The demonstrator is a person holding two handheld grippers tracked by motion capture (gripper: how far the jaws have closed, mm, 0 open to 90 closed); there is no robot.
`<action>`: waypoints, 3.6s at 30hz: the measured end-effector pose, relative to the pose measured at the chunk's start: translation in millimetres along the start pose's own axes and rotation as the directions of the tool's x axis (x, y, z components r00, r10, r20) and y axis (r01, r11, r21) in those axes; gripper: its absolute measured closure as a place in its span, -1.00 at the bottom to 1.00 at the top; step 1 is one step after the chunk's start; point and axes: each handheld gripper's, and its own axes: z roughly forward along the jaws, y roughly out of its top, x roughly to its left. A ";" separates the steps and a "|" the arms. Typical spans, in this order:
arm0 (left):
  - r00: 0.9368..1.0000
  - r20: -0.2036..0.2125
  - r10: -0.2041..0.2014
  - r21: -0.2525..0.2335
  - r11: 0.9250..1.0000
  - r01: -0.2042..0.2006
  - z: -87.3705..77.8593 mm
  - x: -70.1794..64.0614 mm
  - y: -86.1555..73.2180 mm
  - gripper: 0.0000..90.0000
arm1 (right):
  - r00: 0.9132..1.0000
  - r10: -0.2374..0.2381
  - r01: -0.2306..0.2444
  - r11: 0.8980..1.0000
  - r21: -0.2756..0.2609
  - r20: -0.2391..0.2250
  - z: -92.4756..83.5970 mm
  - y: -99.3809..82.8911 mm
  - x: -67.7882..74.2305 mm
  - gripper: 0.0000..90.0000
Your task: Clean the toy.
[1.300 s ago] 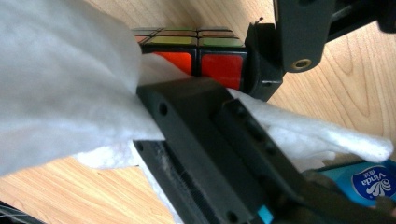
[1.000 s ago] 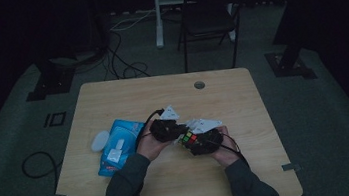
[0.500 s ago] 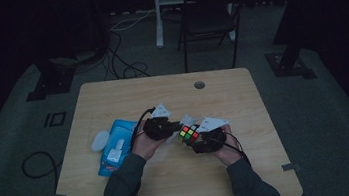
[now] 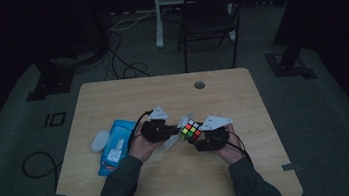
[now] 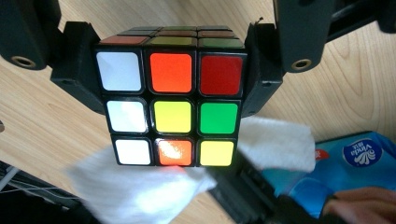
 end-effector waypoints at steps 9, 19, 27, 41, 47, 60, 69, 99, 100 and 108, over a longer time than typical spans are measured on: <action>0.999 -0.016 0.033 0.084 0.996 -0.031 10.3 -1.5 -4.9 0.91 | 1.000 0.005 -0.004 1.000 -0.023 0.013 -4.8 1.3 -1.7 -0.24; 1.000 0.007 0.024 0.047 0.999 -0.024 5.3 -0.5 -2.2 0.92 | 1.000 0.005 -0.005 1.000 -0.012 0.000 -2.8 0.2 -1.5 -0.24; 0.999 0.030 0.035 0.013 0.999 -0.035 -3.8 -4.3 3.1 0.92 | 1.000 0.000 0.000 1.000 -0.002 0.016 -1.0 -1.6 -1.9 -0.24; 0.999 0.013 0.041 0.059 0.997 -0.042 5.0 -4.6 -1.0 0.92 | 0.999 0.026 -0.024 0.999 -0.031 0.040 -7.5 -0.7 -7.6 -0.24; 0.998 0.030 0.048 0.003 0.999 -0.048 -6.9 -6.8 7.2 0.92 | 0.999 0.004 -0.004 1.000 -0.001 0.033 -2.2 -2.0 -3.5 -0.24; 0.999 0.039 0.029 -0.022 0.999 -0.028 -7.2 -1.7 7.7 0.92 | 0.999 -0.041 0.041 0.999 0.007 -0.012 -0.6 0.7 4.6 -0.24; 0.999 0.035 0.019 -0.026 1.000 -0.018 -6.1 1.3 6.2 0.92 | 0.993 -0.094 0.094 0.996 0.003 -0.071 0.5 2.7 12.2 -0.24; 0.992 -0.126 0.002 -0.109 0.994 -0.016 -7.5 -23.4 -19.5 0.91 | 1.000 0.022 -0.023 0.999 0.032 0.016 0.8 1.9 -0.5 -0.24; 0.992 -0.129 0.000 -0.114 0.993 -0.015 -7.6 -24.2 -20.2 0.91 | 1.000 0.021 -0.022 0.999 0.035 0.021 1.4 1.8 -0.6 -0.24; 0.994 -0.113 0.008 -0.112 0.994 -0.021 -3.3 -29.4 -22.4 0.91 | 0.998 0.046 -0.049 0.997 0.056 0.048 4.2 0.6 -0.2 -0.24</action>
